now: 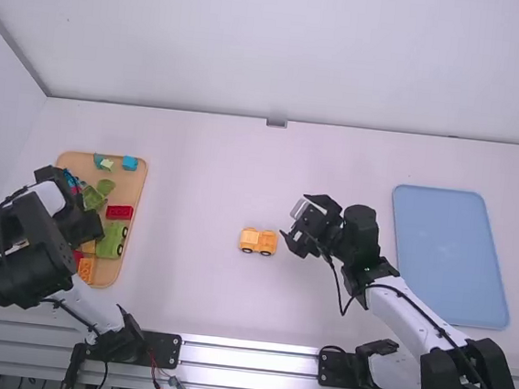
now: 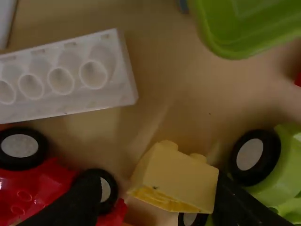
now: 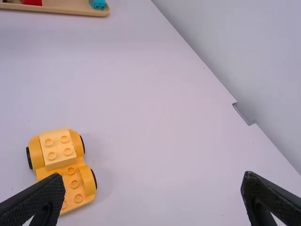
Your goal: Assemble lego blocks to make yellow taxi
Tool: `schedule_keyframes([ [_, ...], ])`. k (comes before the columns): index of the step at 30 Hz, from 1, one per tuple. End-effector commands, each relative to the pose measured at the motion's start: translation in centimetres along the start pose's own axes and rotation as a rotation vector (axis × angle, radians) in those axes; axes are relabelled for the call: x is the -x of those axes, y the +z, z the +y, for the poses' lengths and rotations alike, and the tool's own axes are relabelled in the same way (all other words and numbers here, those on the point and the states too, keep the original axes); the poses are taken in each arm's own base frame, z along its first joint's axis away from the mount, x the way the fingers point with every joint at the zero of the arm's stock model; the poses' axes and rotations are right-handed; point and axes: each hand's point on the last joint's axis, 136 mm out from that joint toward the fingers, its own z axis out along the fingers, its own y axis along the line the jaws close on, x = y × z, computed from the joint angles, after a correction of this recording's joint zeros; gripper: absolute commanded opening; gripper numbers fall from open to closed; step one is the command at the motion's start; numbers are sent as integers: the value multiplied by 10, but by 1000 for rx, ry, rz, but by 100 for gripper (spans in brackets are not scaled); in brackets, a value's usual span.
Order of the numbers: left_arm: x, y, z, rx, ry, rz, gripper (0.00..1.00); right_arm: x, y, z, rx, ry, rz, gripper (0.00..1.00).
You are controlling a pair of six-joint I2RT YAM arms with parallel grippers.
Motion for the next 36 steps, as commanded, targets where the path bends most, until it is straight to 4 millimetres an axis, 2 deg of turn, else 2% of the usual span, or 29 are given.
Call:
schedule_keyframes([
  [1,-8,4,-7,-33,24,16,58,3,-2,-1,-4,5,-11,99],
  [10,-17,15,-9,-32,35,14,56,4,-1,-1,-4,2,-14,99],
  [14,-21,16,-12,-48,19,28,61,4,-1,-1,-6,0,-16,99],
  [17,-20,16,-19,-88,17,22,62,5,-1,-2,-7,0,-18,99],
  [21,-24,17,-35,-174,17,22,57,4,-1,-1,-6,1,-16,99],
  [22,-25,18,-35,-174,8,24,56,5,-1,-1,-6,1,-17,99],
  [24,-27,22,-33,-155,-70,25,61,5,-1,-1,-7,0,-17,99],
  [32,-30,23,-31,-145,-107,38,60,4,-1,-1,-7,1,-16,99],
  [34,-28,22,-31,-145,-114,33,56,5,-1,-1,-6,1,-17,99],
  [36,-23,20,-31,-148,-115,21,47,5,-1,-1,-6,1,-17,99],
])
